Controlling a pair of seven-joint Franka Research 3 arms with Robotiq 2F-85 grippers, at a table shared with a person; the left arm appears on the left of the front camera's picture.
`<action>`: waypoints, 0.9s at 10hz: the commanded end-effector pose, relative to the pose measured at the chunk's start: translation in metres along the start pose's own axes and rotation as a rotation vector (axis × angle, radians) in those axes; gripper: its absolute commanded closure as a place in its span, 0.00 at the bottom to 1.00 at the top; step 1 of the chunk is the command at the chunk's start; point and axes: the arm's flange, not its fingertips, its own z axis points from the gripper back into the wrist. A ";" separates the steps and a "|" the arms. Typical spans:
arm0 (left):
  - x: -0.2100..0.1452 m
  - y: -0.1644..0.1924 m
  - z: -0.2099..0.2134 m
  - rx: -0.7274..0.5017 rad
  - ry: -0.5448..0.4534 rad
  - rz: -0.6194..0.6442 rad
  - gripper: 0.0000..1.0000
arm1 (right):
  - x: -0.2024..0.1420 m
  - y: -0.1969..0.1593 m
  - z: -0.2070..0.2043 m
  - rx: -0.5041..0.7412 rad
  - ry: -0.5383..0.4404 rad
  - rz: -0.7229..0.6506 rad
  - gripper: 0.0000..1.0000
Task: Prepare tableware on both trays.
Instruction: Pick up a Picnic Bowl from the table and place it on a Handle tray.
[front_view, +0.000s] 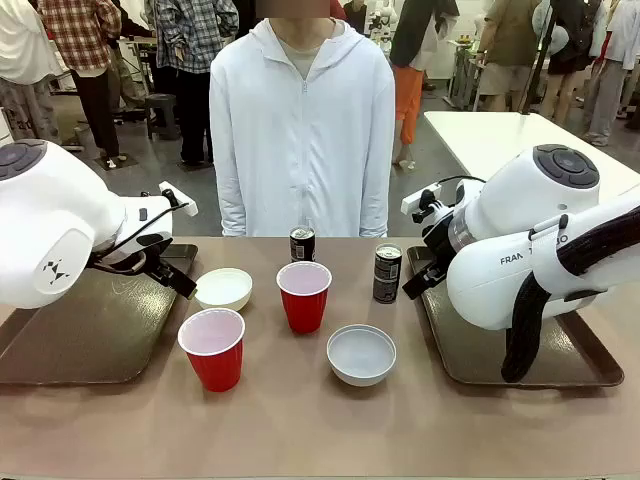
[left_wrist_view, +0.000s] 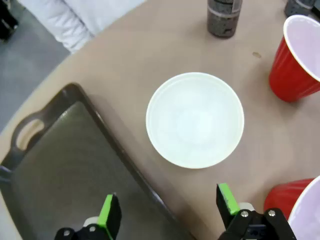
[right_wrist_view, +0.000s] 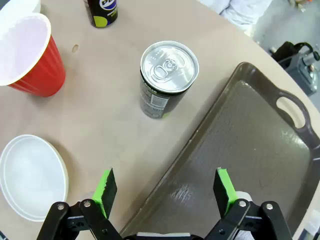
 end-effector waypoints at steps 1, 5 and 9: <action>0.000 0.000 0.000 0.000 0.000 0.000 0.00 | 0.000 0.000 0.000 0.000 0.000 0.000 0.00; 0.000 0.000 0.000 0.000 0.000 0.000 0.00 | 0.000 0.000 0.000 0.000 0.000 0.000 0.00; 0.000 0.000 0.000 0.000 0.000 0.000 0.00 | 0.000 0.000 0.000 0.000 0.000 0.000 0.00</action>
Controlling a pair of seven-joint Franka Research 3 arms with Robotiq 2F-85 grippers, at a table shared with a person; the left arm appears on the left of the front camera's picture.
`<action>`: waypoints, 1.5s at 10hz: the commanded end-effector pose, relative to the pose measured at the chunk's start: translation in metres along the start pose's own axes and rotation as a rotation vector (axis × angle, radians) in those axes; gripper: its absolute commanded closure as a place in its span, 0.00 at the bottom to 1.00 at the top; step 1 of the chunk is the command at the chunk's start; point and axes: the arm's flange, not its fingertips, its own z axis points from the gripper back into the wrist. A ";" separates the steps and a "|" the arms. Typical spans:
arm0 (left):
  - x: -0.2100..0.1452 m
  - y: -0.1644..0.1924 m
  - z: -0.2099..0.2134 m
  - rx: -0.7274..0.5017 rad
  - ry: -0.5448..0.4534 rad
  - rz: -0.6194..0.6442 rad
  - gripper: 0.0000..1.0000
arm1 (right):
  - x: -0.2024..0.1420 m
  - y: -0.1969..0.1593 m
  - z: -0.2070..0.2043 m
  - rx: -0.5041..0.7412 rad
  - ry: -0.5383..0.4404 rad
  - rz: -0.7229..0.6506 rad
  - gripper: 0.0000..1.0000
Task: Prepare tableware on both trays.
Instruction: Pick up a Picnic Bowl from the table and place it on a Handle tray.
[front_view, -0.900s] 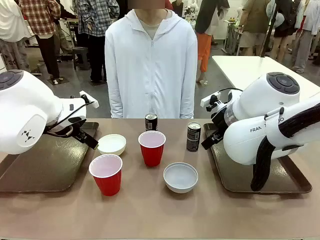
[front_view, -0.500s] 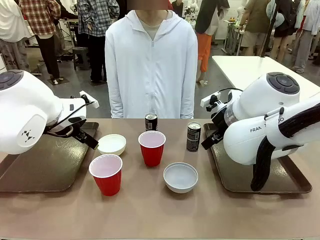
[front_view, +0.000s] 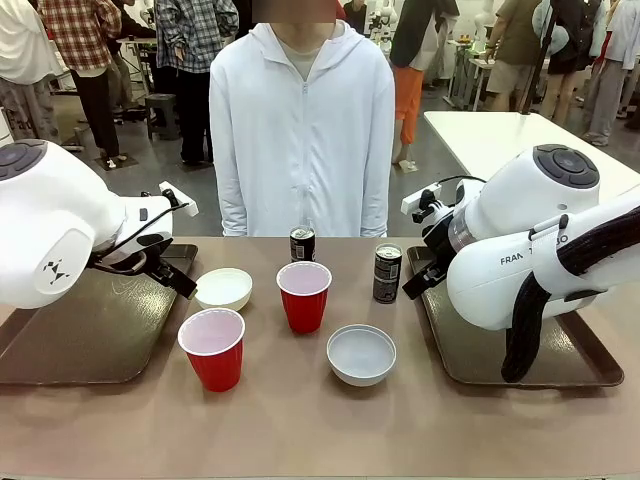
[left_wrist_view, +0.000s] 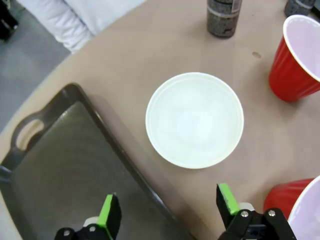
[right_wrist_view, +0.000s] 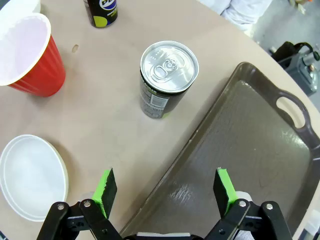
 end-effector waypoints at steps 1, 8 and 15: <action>0.000 0.000 0.000 0.000 0.000 0.001 0.00 | 0.000 0.000 0.000 0.000 0.000 0.000 0.00; -0.086 -0.005 0.108 -0.133 0.165 -0.041 0.00 | -0.085 0.058 0.089 0.128 0.192 -0.204 0.00; -0.031 0.007 0.144 -0.177 0.230 -0.025 0.00 | -0.013 0.064 0.102 0.187 0.307 -0.236 0.00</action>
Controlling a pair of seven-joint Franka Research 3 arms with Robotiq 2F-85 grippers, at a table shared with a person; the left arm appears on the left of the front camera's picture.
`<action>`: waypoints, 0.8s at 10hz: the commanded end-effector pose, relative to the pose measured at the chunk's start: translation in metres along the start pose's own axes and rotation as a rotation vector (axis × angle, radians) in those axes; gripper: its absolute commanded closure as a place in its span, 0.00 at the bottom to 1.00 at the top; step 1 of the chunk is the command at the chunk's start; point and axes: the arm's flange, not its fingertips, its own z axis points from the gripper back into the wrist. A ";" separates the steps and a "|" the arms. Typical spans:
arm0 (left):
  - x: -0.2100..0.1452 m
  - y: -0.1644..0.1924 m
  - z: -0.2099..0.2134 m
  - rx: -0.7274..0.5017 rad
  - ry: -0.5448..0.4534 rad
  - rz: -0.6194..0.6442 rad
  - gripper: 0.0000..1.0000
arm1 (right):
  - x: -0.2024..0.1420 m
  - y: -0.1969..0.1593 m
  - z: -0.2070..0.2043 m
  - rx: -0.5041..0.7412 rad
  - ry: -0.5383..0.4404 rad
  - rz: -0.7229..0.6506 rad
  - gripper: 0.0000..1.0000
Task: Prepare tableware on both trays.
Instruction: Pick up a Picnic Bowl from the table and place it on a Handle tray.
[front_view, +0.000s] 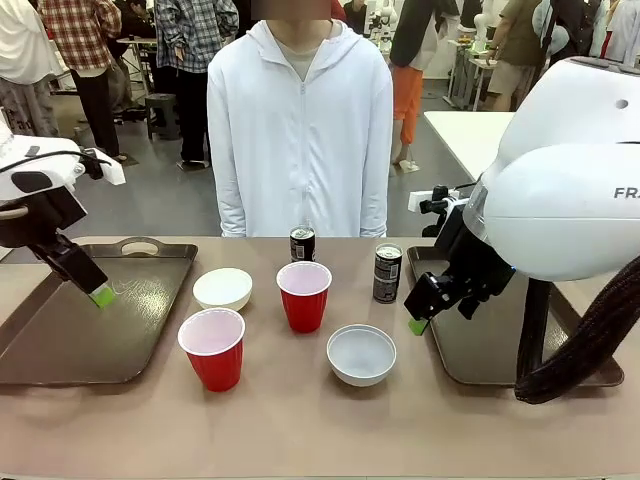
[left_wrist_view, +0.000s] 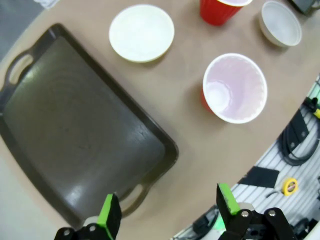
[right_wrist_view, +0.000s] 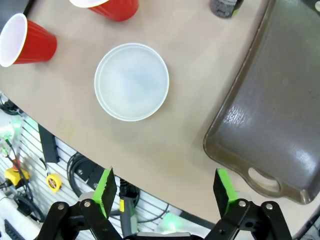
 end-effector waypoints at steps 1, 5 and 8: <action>-0.003 -0.002 0.005 -0.002 0.000 0.000 0.00 | -0.002 0.001 0.002 0.001 0.006 -0.001 0.00; -0.036 0.082 0.024 -0.536 -0.202 0.268 0.00 | -0.093 -0.084 0.014 0.390 -0.238 -0.248 0.00; -0.078 0.137 0.036 -0.576 -0.303 0.439 0.00 | -0.176 -0.127 0.021 0.570 -0.374 -0.329 0.00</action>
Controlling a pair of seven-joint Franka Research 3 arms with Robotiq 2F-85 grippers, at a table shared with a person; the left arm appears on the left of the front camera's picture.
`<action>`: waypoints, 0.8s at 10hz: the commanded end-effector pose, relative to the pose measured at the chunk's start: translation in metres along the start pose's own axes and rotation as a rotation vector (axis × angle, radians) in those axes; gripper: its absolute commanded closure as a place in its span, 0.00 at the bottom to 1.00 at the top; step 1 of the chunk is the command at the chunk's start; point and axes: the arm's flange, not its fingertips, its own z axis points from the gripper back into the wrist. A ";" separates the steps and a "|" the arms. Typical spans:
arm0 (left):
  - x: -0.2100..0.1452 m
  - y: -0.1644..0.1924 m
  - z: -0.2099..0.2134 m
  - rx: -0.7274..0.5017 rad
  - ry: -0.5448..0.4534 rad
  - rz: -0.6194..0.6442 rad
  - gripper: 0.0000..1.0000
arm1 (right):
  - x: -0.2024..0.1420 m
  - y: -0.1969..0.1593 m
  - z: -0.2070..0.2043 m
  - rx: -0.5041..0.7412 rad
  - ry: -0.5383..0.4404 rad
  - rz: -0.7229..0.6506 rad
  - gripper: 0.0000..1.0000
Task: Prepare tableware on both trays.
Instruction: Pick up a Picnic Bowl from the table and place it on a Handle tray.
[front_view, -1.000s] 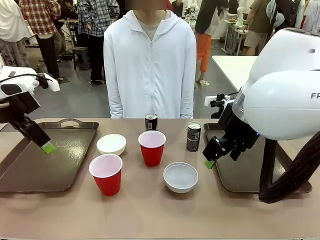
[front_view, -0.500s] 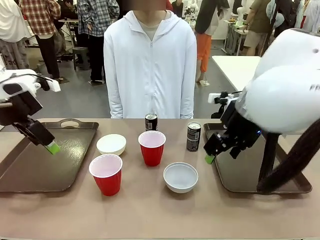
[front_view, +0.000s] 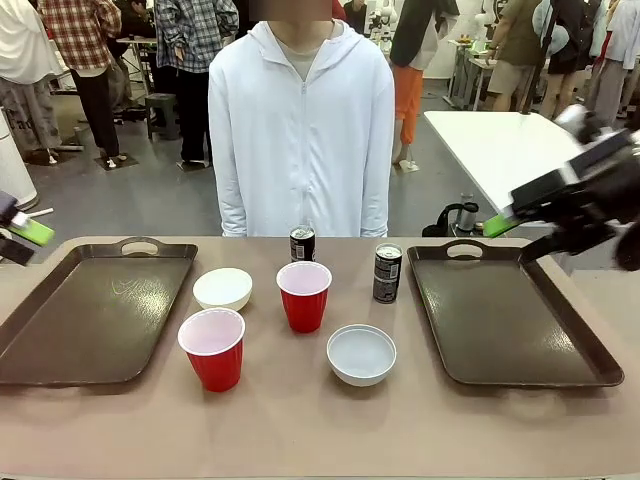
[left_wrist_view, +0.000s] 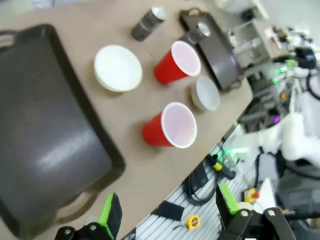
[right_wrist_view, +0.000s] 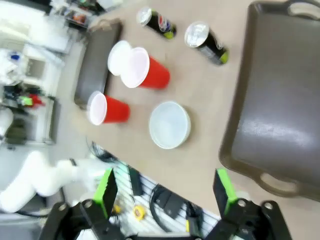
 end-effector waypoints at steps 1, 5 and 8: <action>-0.004 0.031 0.012 -0.038 -0.049 0.080 0.00 | -0.154 -0.066 -0.021 0.149 -0.032 -0.017 0.00; -0.037 0.084 0.042 -0.111 -0.113 0.218 0.00 | -0.198 -0.106 -0.001 0.279 -0.009 -0.097 0.00; -0.063 0.079 0.051 -0.114 -0.186 0.237 0.00 | -0.214 -0.126 -0.003 0.320 -0.017 -0.155 0.00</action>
